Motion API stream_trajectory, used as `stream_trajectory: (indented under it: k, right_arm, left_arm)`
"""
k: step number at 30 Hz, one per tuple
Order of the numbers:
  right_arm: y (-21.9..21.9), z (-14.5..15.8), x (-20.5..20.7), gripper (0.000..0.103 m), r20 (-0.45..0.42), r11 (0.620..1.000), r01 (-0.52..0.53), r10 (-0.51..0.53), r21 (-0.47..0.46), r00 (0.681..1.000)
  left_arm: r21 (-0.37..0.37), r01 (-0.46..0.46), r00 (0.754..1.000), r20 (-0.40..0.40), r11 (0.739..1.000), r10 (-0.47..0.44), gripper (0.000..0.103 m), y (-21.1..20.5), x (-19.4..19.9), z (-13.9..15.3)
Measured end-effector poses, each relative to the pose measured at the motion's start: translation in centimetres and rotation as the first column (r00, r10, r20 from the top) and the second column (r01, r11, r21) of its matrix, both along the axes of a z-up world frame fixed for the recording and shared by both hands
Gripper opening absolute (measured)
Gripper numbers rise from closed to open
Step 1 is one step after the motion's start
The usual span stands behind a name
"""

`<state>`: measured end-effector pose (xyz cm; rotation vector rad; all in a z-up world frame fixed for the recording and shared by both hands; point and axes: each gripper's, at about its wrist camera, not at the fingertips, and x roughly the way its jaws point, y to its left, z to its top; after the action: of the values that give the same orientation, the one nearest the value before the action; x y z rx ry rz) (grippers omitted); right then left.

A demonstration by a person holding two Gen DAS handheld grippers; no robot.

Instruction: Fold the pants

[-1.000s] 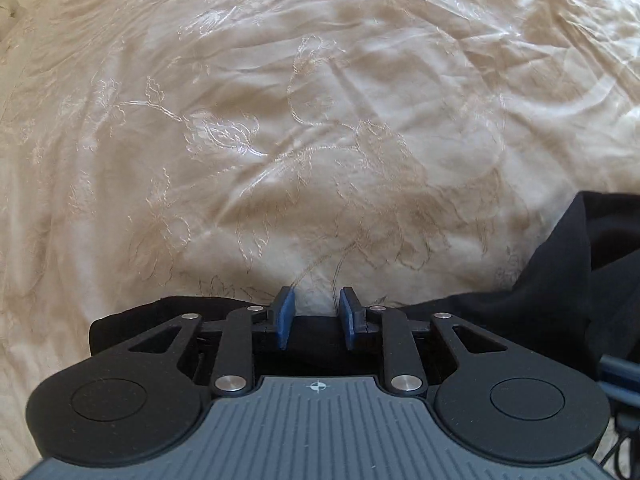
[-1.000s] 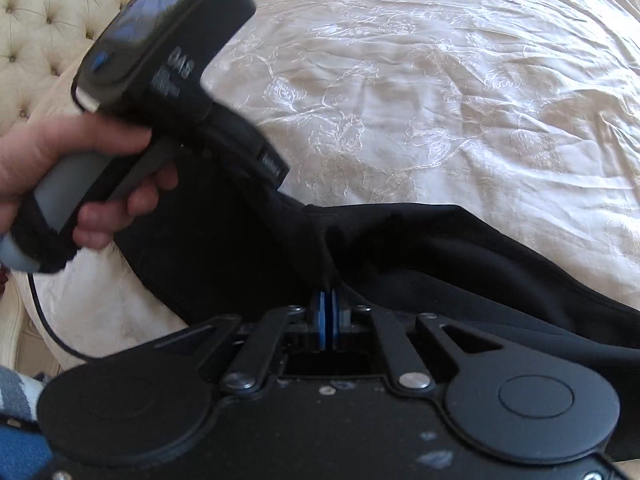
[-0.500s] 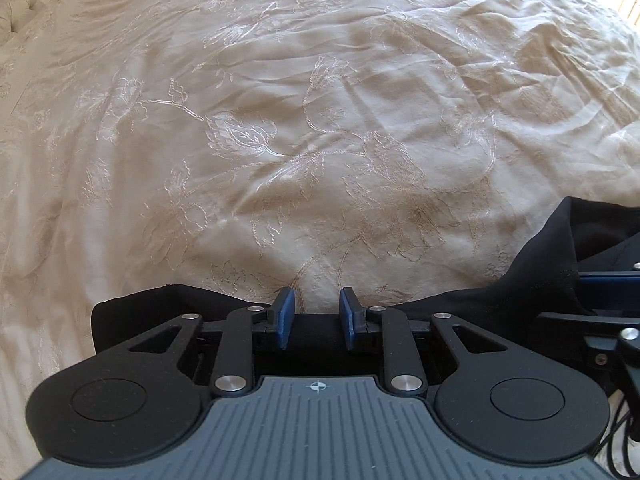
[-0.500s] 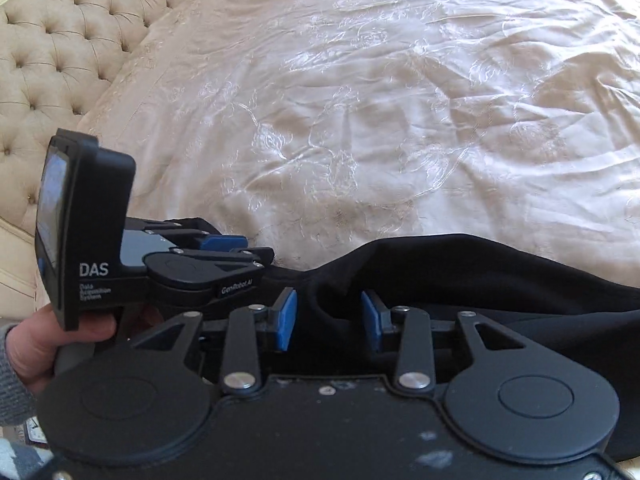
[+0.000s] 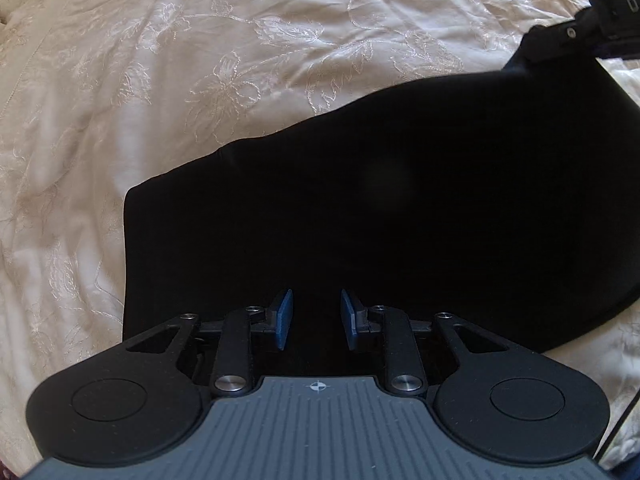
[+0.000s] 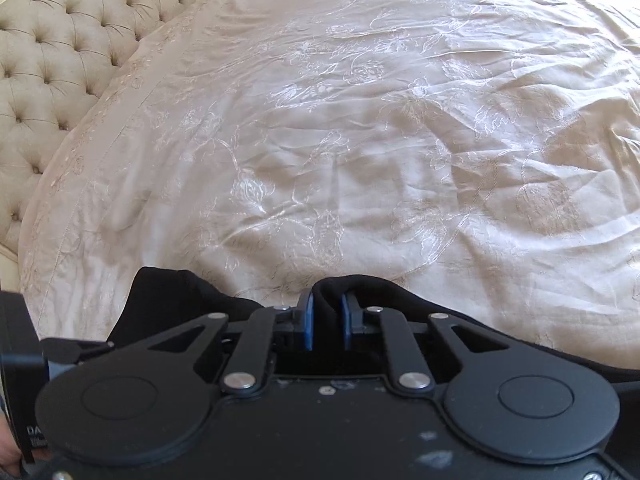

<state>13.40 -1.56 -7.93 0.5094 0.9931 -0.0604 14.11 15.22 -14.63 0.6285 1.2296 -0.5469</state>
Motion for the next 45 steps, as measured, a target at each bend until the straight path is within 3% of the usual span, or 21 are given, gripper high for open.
stream_trajectory:
  k: [14,19,21,22,25,29,31,33,34,35,37,41,45]
  right_arm:
    - [-1.3,-7.1,6.5,0.012,-0.165,1.000,-0.005,0.000,-0.030,0.986]
    - [-2.0,-5.2,5.2,0.012,-0.105,1.000,0.009,-0.012,-0.022,0.994]
    - [-1.8,-3.4,3.4,0.024,-0.030,0.996,0.036,-0.039,-0.083,0.999]
    - [-1.7,-2.6,2.5,0.035,-0.005,0.992,0.054,-0.055,-0.113,0.998]
    - [-0.6,-0.4,0.2,0.035,0.049,0.982,0.060,-0.052,-0.180,0.997]
    - [1.9,1.6,-2.5,0.026,0.092,0.950,0.045,-0.017,-0.309,0.996]
    - [2.1,1.9,-3.3,0.025,0.095,0.958,0.055,-0.029,-0.281,0.995]
    - [2.4,1.3,-3.3,0.018,0.059,0.970,0.045,-0.032,-0.238,0.998]
    - [2.5,0.8,-2.9,0.009,0.035,0.968,0.031,-0.023,-0.248,0.999]
    - [2.6,0.1,-2.4,0.008,0.002,0.965,0.010,-0.010,-0.263,1.000]
    - [2.4,-1.5,-1.0,0.007,-0.037,0.959,-0.001,-0.010,-0.283,0.999]
    - [0.3,-5.0,2.2,0.006,-0.130,0.961,0.066,-0.104,-0.270,0.986]
    - [-0.3,-4.3,2.3,0.006,-0.098,0.959,0.084,-0.114,-0.272,0.989]
  left_arm:
    - [0.011,0.003,1.000,0.010,1.000,-0.003,0.027,0.0,-0.3,-0.3]
    - [0.010,0.009,1.000,0.017,1.000,-0.009,0.027,0.0,-0.2,0.4]
    - [0.009,0.009,0.999,0.033,1.000,-0.009,0.027,0.2,-0.2,1.1]
    - [0.007,0.007,0.999,0.045,1.000,-0.007,0.026,0.1,-0.3,1.6]
    - [-0.025,0.004,0.995,0.096,1.000,-0.001,0.027,0.1,0.0,3.2]
    - [-0.057,-0.033,0.992,0.123,0.998,0.040,0.027,0.0,0.9,4.4]
    - [-0.051,-0.048,0.992,0.111,0.998,0.054,0.027,-0.4,1.6,4.3]
    - [-0.041,-0.059,0.992,0.108,0.997,0.063,0.027,-0.5,1.9,4.0]
    - [-0.033,-0.061,0.993,0.102,0.998,0.064,0.027,-0.5,2.0,3.8]
    - [-0.023,-0.064,0.993,0.096,0.998,0.066,0.027,-0.6,1.8,3.5]
    - [-0.006,-0.074,0.995,0.073,0.997,0.074,0.027,-0.1,2.0,2.6]
    - [0.044,-0.079,0.996,0.039,0.996,0.078,0.027,0.9,1.7,1.1]
    - [0.039,-0.080,0.995,0.055,0.996,0.078,0.027,1.6,1.1,1.9]
